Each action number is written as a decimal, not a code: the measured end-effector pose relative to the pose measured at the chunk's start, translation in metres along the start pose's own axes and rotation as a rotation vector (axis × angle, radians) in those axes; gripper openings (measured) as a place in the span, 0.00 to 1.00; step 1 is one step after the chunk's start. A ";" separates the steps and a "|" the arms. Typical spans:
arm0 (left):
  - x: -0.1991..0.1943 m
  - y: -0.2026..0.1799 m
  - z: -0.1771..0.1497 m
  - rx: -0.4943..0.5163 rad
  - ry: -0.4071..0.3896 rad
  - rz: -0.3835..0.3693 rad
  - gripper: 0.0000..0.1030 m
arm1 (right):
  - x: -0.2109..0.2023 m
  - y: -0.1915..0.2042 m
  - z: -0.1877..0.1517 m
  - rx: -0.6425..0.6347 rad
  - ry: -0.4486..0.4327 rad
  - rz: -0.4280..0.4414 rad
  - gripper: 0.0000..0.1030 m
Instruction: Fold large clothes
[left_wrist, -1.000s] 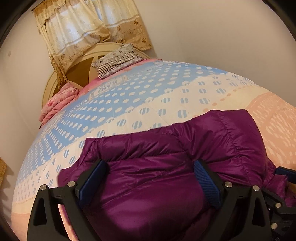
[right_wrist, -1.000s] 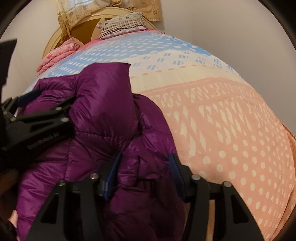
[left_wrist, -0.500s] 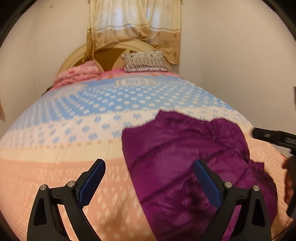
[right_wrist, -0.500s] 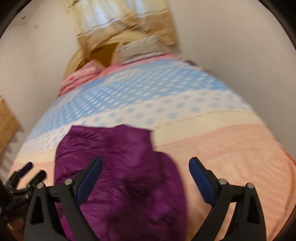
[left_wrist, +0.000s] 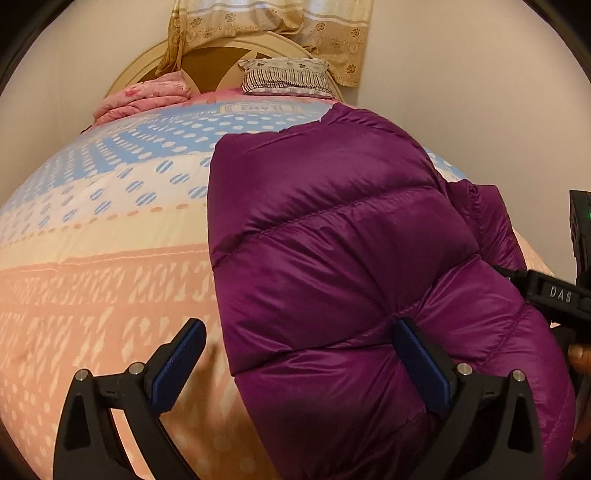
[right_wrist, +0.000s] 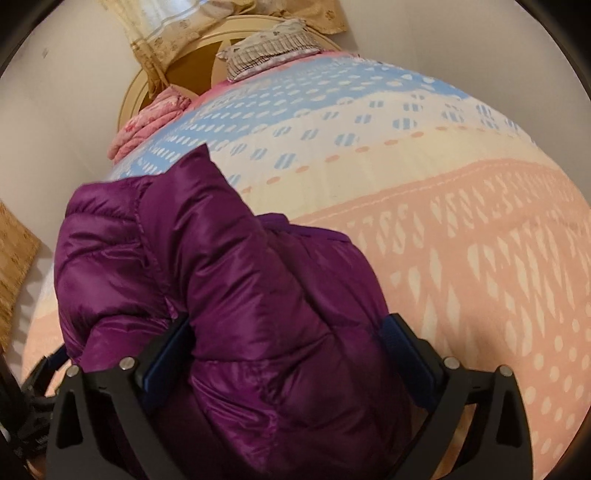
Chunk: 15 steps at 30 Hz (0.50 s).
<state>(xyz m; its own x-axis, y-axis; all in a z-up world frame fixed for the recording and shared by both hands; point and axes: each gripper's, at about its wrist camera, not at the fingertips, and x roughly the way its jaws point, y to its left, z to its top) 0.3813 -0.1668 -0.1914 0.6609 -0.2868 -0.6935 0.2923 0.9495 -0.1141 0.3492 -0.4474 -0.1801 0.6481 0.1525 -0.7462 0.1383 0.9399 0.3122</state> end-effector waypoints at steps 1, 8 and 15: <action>0.000 -0.001 0.000 0.002 -0.001 0.001 0.99 | -0.001 0.000 -0.002 -0.002 -0.006 0.007 0.96; 0.003 -0.006 0.000 0.014 0.012 -0.017 0.99 | -0.007 0.003 -0.010 -0.020 -0.017 0.078 0.77; 0.006 -0.006 0.002 0.015 0.020 -0.040 0.99 | -0.004 0.006 -0.009 -0.037 -0.013 0.123 0.66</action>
<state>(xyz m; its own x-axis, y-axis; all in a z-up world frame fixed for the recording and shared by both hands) 0.3851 -0.1750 -0.1935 0.6342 -0.3217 -0.7030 0.3288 0.9352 -0.1313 0.3406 -0.4398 -0.1814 0.6683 0.2632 -0.6958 0.0294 0.9252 0.3783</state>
